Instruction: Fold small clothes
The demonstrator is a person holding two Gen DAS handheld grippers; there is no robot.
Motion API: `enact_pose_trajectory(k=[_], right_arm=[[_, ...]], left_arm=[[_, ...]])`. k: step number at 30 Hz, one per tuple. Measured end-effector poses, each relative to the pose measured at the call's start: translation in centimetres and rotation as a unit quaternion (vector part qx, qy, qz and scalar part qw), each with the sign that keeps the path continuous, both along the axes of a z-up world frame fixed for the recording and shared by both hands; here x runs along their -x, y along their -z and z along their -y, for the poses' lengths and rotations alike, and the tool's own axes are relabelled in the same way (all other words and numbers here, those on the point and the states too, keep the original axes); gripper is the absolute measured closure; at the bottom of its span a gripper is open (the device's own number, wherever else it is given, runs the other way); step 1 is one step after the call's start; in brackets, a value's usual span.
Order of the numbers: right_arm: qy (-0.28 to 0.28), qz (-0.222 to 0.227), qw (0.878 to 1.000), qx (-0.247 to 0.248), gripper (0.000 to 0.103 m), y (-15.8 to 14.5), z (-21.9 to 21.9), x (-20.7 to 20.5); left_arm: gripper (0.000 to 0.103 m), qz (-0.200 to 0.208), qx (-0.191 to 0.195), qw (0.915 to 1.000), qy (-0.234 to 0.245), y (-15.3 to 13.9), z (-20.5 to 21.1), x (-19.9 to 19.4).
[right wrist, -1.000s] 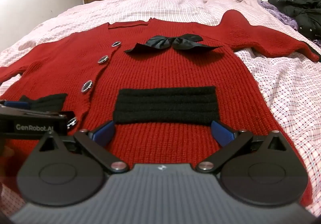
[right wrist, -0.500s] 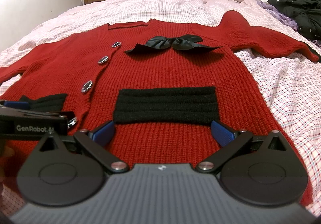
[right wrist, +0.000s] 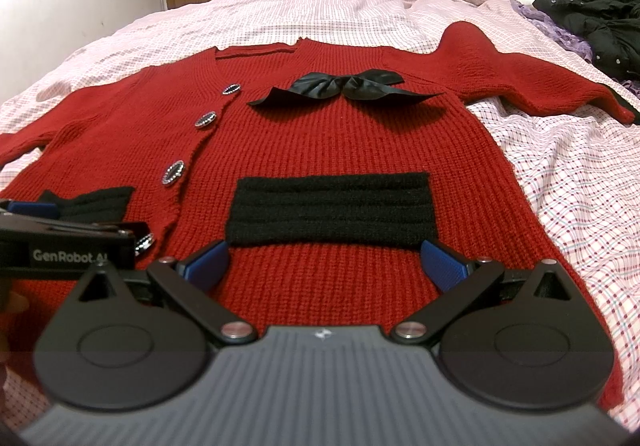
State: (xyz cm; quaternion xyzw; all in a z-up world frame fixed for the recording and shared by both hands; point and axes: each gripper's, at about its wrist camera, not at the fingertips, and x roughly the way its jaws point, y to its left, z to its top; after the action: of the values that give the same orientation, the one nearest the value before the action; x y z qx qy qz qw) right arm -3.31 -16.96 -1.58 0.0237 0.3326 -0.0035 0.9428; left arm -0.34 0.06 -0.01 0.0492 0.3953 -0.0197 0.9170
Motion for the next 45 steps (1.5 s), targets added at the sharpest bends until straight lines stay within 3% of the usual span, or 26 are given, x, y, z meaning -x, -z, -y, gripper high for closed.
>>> enact_pose_trajectory(k=[34, 45], right_arm=[[0.004, -0.005, 1.000, -0.003, 0.000, -0.2, 0.0, -0.2], [-0.017, -0.014, 1.000, -0.018, 0.000, -1.0, 0.8, -0.2]], left_arm=[[0.000, -0.004, 0.001, 1.0000, -0.002, -0.1, -0.2, -0.1], [0.000, -0.018, 0.006, 0.9998, -0.010, -1.0, -0.1, 0.0]])
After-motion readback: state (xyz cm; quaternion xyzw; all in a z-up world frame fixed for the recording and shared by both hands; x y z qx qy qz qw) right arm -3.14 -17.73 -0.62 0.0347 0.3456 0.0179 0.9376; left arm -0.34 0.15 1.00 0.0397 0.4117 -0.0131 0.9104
